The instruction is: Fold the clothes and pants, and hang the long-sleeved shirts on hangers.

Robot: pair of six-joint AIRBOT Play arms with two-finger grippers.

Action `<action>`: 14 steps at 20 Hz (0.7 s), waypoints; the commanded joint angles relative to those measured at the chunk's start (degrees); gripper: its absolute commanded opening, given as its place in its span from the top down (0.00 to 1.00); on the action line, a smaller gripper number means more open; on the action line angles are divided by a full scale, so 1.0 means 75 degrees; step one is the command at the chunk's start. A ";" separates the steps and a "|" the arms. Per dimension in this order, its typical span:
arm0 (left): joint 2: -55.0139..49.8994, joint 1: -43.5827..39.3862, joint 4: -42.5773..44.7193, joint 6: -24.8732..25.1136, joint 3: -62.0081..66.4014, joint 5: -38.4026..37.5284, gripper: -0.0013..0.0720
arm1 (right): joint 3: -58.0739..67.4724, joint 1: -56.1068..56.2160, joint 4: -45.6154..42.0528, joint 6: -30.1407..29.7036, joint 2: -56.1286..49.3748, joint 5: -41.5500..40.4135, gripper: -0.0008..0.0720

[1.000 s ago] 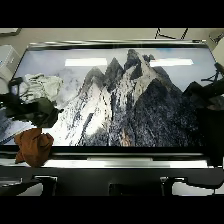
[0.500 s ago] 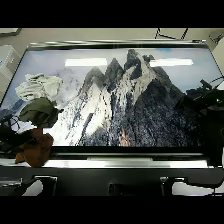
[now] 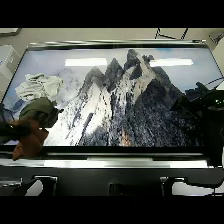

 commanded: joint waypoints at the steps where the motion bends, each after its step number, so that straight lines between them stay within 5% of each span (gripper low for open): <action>1: 0.0935 -0.0455 -0.0539 -0.0216 0.2046 0.0431 0.95 | -0.0003 0.0006 0.0108 0.0017 -0.0006 0.0274 0.07; 4: 0.1865 -0.1600 -0.2130 -0.0498 0.3637 0.1565 0.95 | -0.0003 0.0006 0.0111 0.0032 -0.0006 0.0443 0.07; 7: 0.2296 -0.3622 -0.3284 -0.0577 0.3928 0.3716 0.95 | -0.0003 0.0006 0.0254 0.0087 0.0090 0.0522 0.07; 14: 0.0058 -0.8180 -0.2439 -0.0577 0.3124 0.5826 0.95 | 0.0000 0.0006 0.0248 0.0047 0.1183 0.0341 0.07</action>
